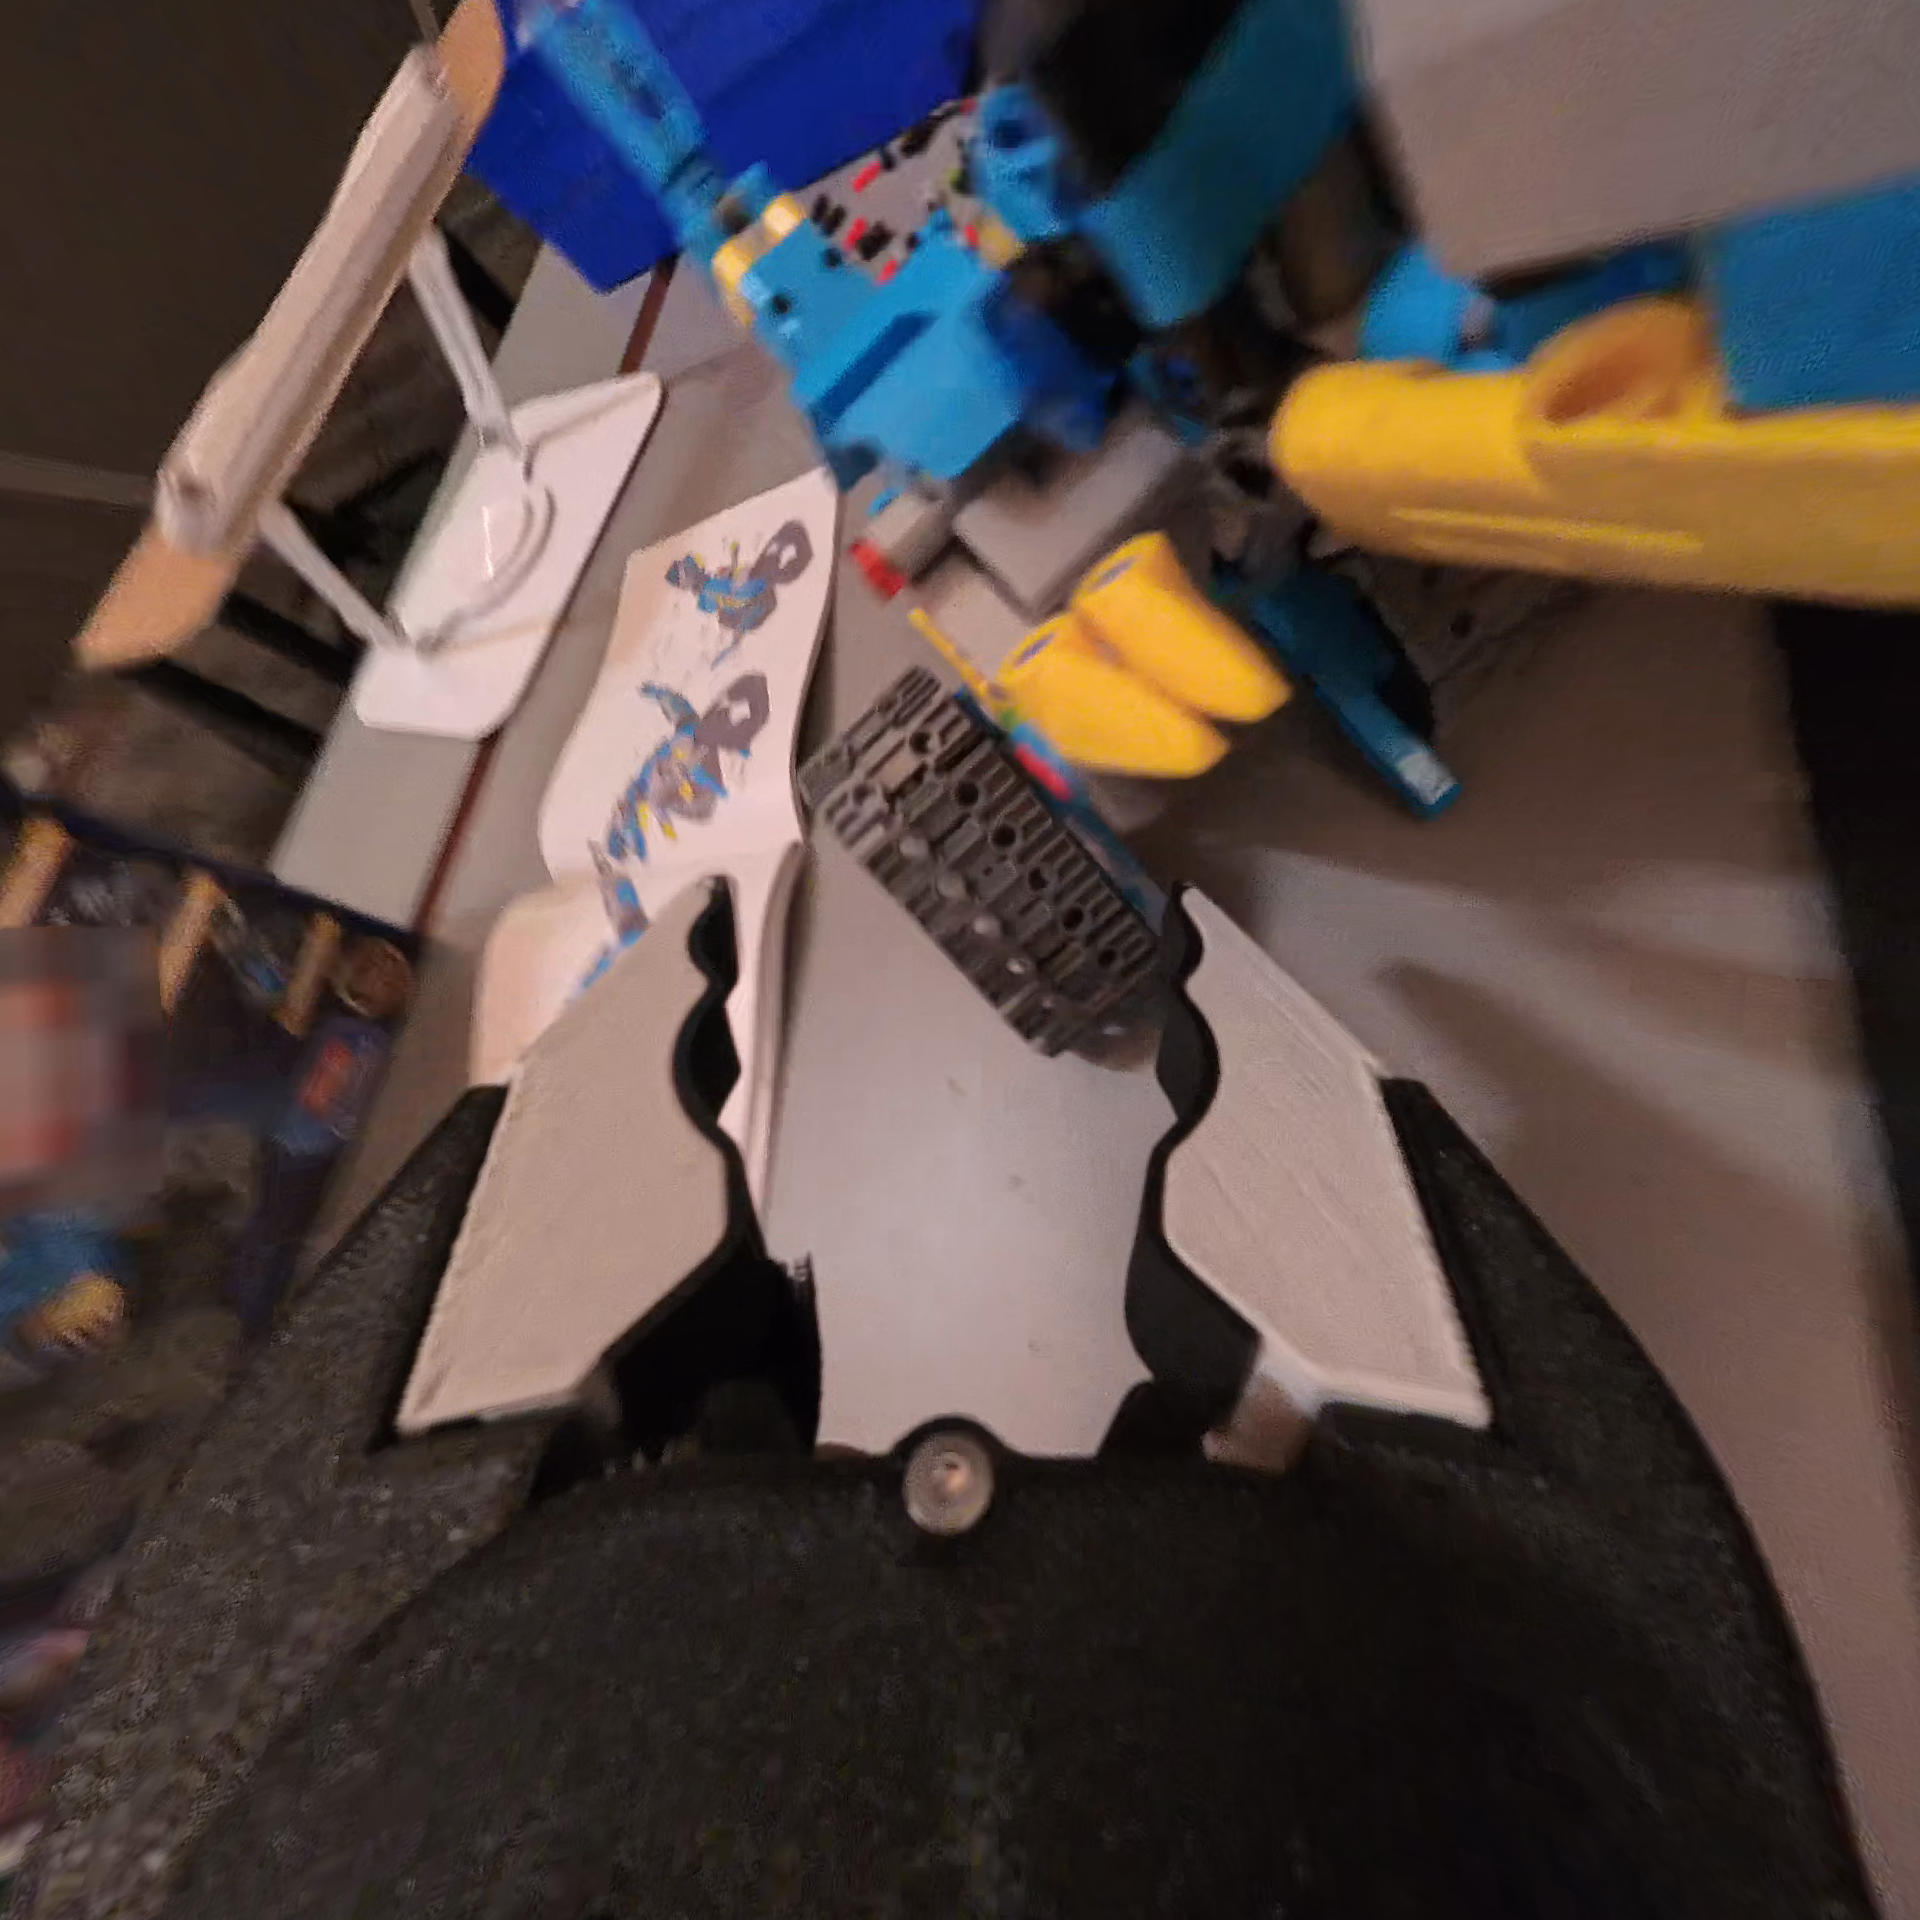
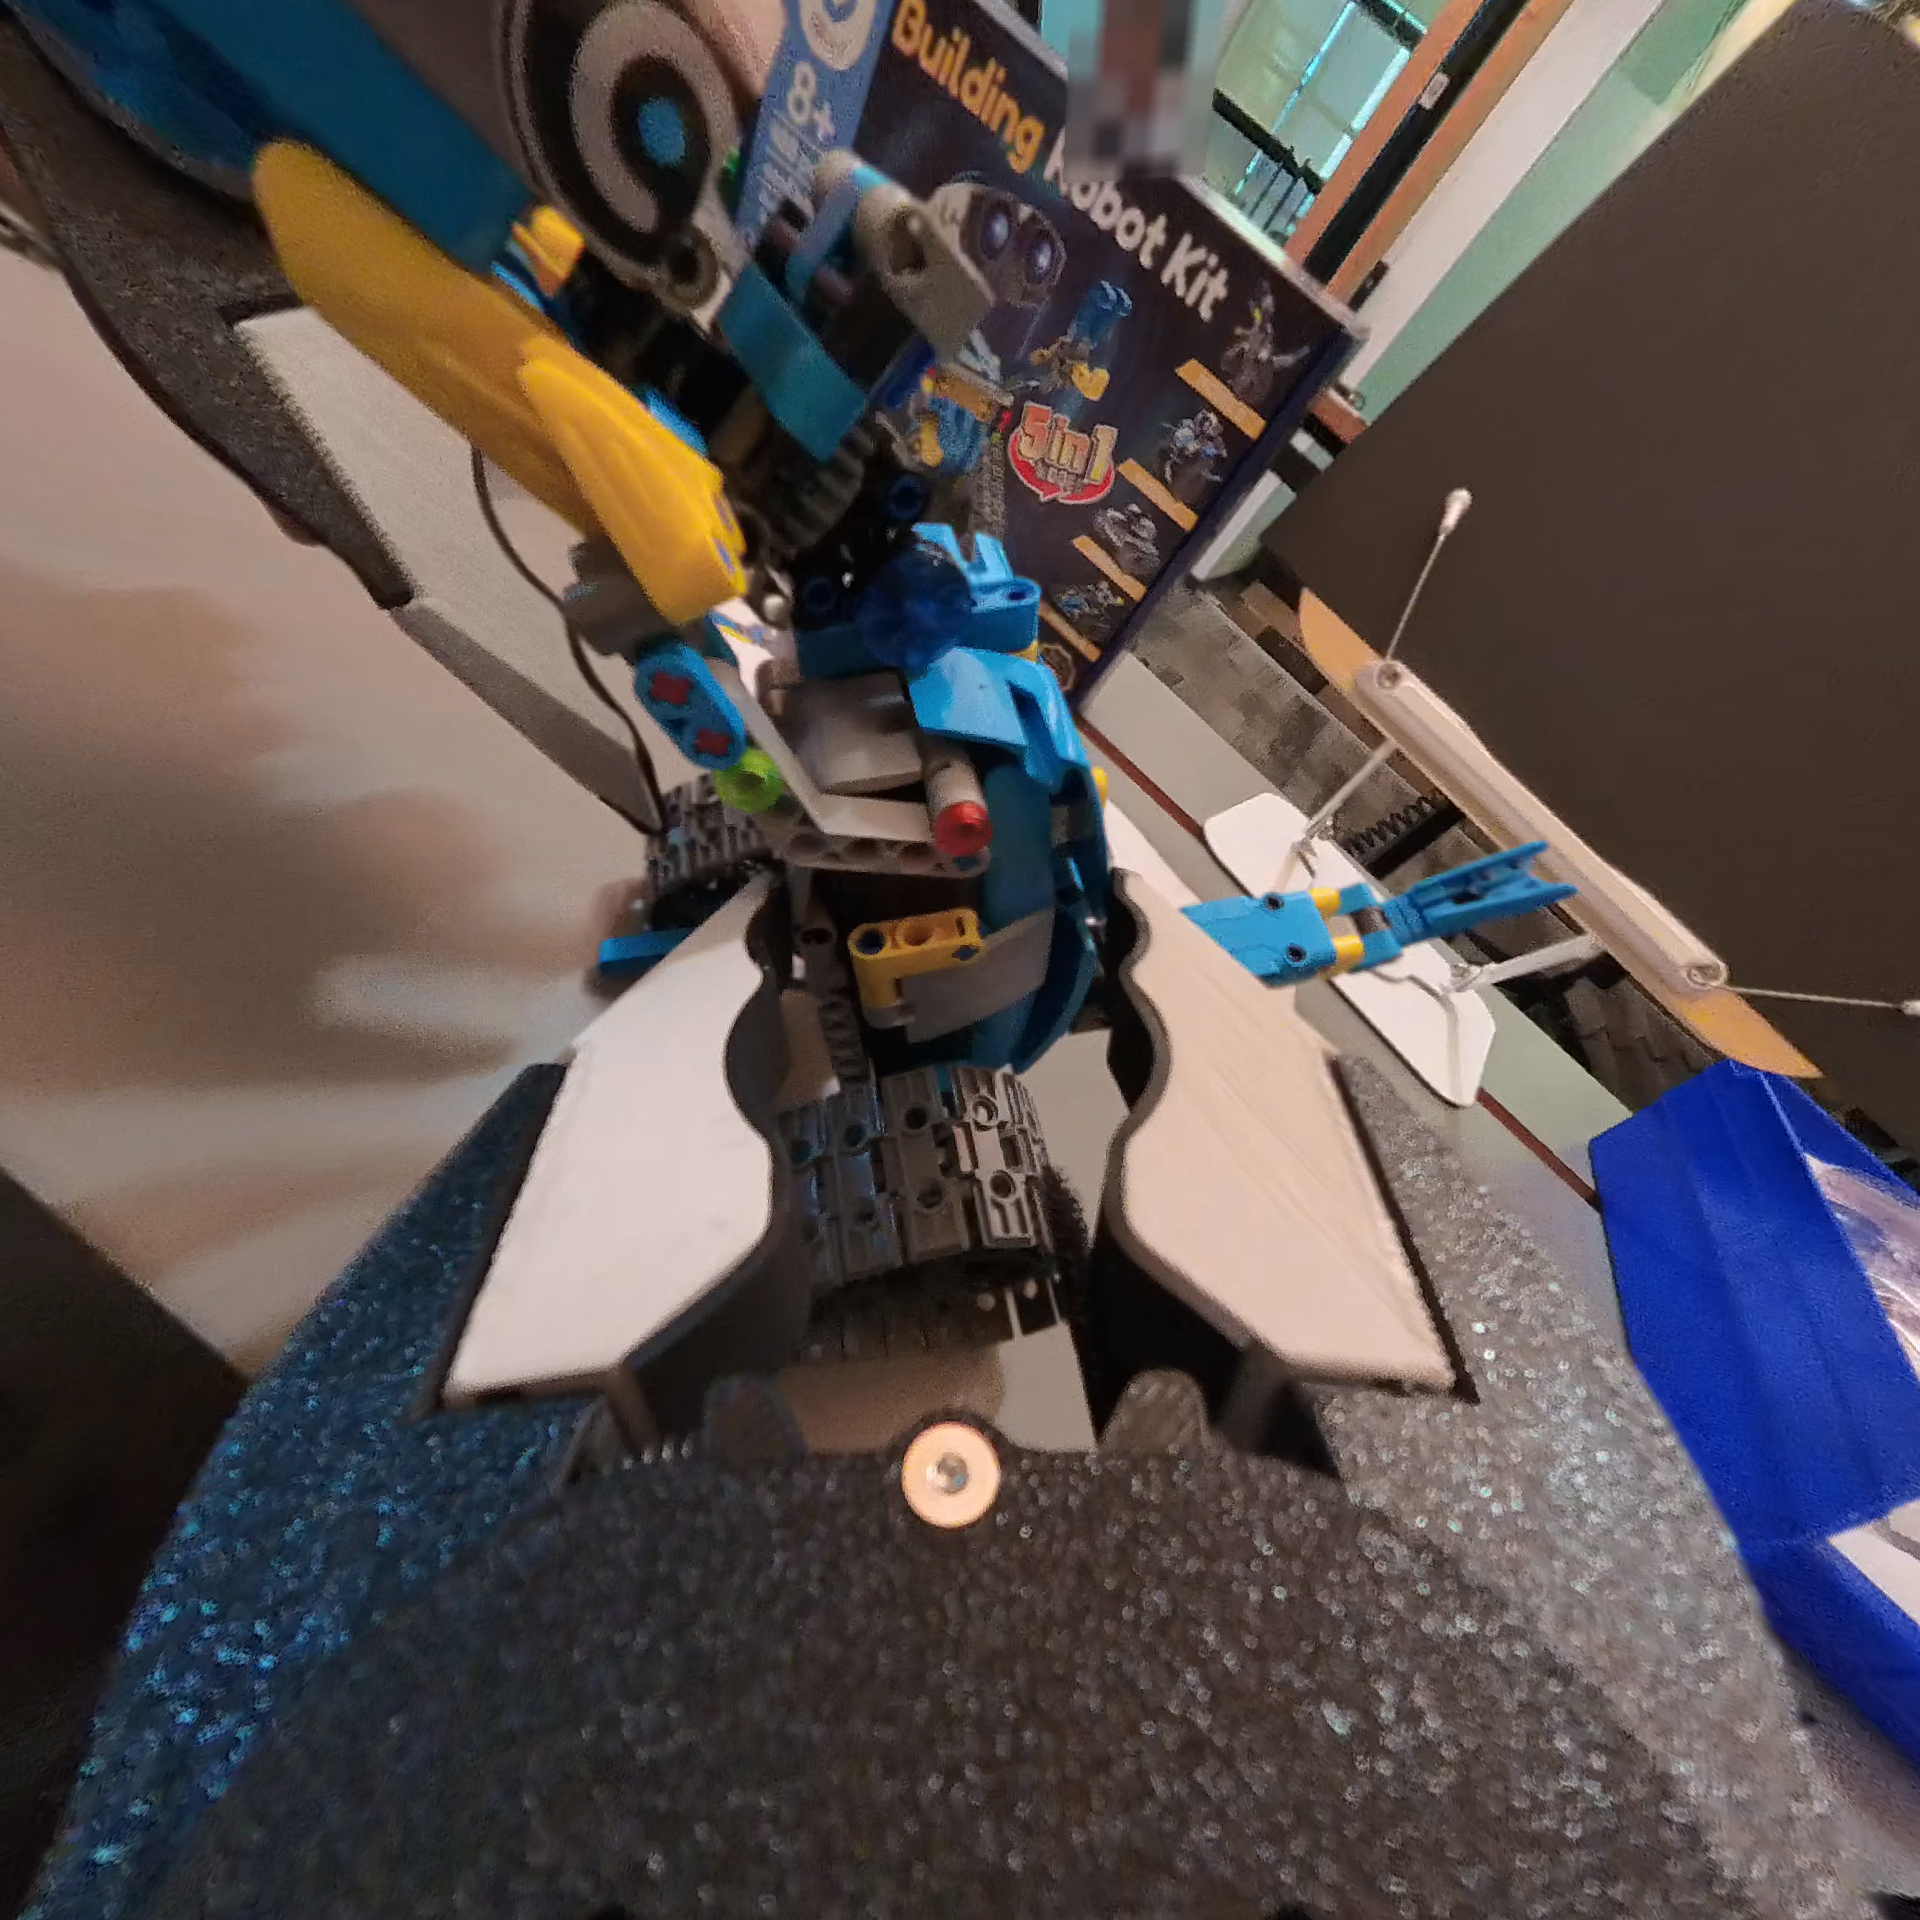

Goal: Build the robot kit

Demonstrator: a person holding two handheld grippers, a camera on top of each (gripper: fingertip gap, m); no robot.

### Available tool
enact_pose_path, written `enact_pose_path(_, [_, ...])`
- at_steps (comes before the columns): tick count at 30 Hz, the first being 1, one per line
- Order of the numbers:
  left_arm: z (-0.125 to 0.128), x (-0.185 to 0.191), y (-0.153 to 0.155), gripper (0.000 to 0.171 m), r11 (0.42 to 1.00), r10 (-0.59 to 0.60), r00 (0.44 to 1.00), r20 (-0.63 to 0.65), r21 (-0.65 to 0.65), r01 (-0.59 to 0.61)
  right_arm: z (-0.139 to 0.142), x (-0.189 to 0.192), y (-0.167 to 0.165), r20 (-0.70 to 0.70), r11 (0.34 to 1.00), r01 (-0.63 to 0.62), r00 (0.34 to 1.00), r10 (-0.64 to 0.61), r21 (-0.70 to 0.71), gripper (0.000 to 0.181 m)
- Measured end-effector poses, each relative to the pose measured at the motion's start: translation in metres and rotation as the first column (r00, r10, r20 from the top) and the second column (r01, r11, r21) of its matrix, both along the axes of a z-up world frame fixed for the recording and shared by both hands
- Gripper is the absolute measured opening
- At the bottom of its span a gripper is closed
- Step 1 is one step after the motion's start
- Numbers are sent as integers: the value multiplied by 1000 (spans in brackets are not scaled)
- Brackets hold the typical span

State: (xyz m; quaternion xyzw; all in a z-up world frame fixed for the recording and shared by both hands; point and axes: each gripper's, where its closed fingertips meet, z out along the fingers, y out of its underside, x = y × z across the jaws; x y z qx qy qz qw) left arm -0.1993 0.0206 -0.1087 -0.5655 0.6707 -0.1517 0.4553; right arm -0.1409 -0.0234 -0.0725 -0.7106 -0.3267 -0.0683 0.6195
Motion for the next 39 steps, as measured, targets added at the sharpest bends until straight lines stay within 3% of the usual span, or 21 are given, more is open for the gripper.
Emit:
enact_pose_path(3, [7, -24, 0, 84, 950, 162, 971, 176, -293, -105, 6, -11, -10, -31, 999, -39, 999, 40, 4, 63])
enact_pose_path(6, [11, -52, 4, 85, 835, 366, 886, 285, -521, -177, 16, -5, -28, -151, 982, -145, 980, 127, -122, 80])
enact_pose_path(8, [8, -66, 7, 81, 754, 488, 827, 278, -612, -238, 42, 17, -33, -233, 962, -230, 953, 192, -149, 80])
enact_pose_path(12, [-2, -79, 14, 79, 564, 710, 682, 176, -722, -400, 80, 83, 8, -407, 901, -343, 887, 218, -264, 79])
enact_pose_path(14, [-5, -86, 24, 79, 477, 806, 572, 156, -744, -468, 87, 120, 51, -459, 925, -284, 877, 144, -251, 73])
enact_pose_path(15, [-5, -89, 29, 77, 442, 840, 516, 164, -759, -478, 90, 136, 69, -524, 939, -262, 845, 111, -223, 69])
enact_pose_path(16, [-6, -92, 35, 75, 417, 868, 462, 182, -773, -478, 95, 153, 86, -634, 957, -229, 770, 66, -179, 64])
enact_pose_path(18, [-8, -98, 44, 73, 381, 903, 376, 205, -786, -486, 90, 194, 109, -842, 979, -146, 537, -45, -145, 51])
enact_pose_path(19, [-9, -100, 48, 73, 381, 909, 355, 220, -782, -493, 81, 203, 112, -886, 977, -144, 458, -76, -158, 54])
enact_pose_path(20, [-9, -101, 52, 73, 394, 908, 344, 239, -769, -504, 71, 207, 112, -888, 971, -130, 443, -124, -200, 55])
enact_pose_path(23, [-9, -103, 60, 72, 414, 904, 341, 259, -731, -543, 35, 223, 119, -765, 959, 95, 584, -270, -266, 44])
enact_pose_path(25, [-5, -98, 61, 70, 454, 884, 374, 281, -708, -540, 10, 210, 124, -697, 937, 82, 648, -308, -338, 45])
enact_pose_path(30, [-12, -99, 62, 69, 478, 872, 409, 270, -652, -589, -52, 176, 128, -519, 863, 27, 790, -327, -504, 46])
enact_pose_path(35, [-21, -100, 60, 68, 503, 855, 459, 242, -605, -618, -72, 152, 122, -403, 845, 8, 877, -263, -535, 46])
enact_pose_path(39, [-20, -96, 60, 69, 524, 839, 490, 236, -588, -616, -68, 143, 119, -377, 858, -2, 899, -224, -514, 45])
